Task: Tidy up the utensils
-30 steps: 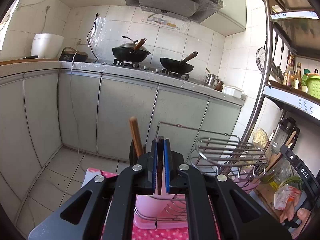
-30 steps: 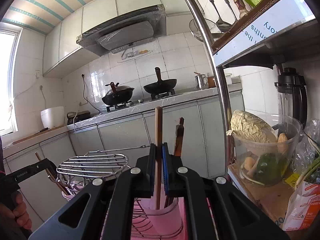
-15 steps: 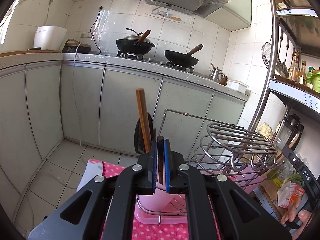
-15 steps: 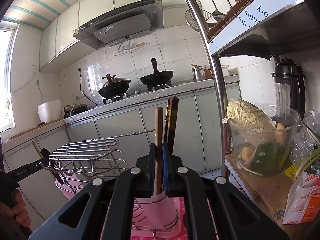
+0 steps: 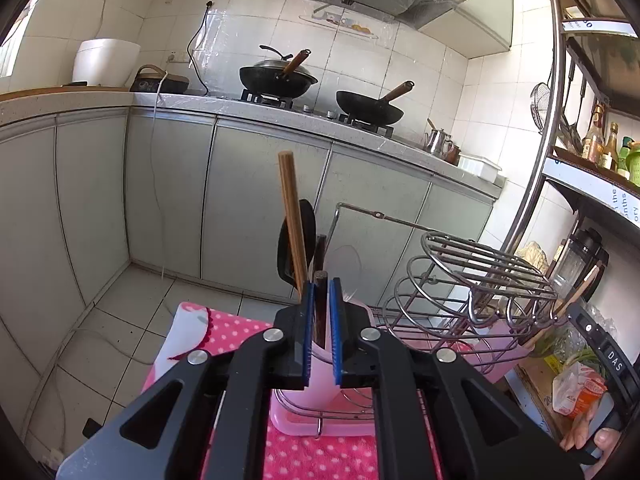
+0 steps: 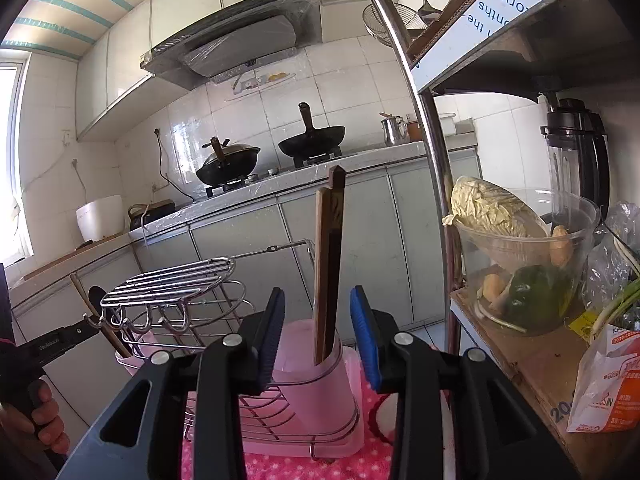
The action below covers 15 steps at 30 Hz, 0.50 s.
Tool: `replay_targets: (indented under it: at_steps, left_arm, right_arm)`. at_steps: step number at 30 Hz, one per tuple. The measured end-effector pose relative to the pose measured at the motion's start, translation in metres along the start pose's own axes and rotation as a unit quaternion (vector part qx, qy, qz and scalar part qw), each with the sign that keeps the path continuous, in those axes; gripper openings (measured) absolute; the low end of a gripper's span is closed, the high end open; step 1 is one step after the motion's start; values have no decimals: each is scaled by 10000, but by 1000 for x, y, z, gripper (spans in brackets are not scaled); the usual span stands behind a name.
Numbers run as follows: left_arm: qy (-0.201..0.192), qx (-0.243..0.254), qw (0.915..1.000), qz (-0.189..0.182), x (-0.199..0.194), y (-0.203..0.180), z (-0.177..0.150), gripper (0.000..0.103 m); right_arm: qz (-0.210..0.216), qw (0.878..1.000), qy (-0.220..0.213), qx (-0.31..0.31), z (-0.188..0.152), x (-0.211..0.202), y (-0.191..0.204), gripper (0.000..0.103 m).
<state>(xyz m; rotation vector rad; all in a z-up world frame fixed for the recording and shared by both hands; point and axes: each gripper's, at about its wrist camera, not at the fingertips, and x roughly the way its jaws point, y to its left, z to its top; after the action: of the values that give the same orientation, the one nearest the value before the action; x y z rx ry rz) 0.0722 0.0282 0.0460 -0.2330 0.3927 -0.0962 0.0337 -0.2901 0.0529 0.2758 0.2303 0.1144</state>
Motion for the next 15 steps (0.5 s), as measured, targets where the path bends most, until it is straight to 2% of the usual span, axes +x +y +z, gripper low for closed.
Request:
replay_targets:
  at_steps: [2, 5, 8, 15]
  left_arm:
    - [1, 52, 10000, 13, -2, -2, -1, 27]
    - [-53, 102, 9999, 47, -6, -3, -2, 38]
    - [-60, 117, 9999, 32, -10, -4, -3, 43]
    - [54, 159, 9999, -21, -20, -7, -7, 48]
  right_arm:
    - [-22, 10000, 64, -11, -1, -1, 0, 35]
    - [-27, 9999, 153, 13, -3, -2, -1, 35]
    - [-24, 9997, 239, 15, -6, -4, 0, 35]
    - [94, 9989, 464, -8, -13, -12, 7, 35]
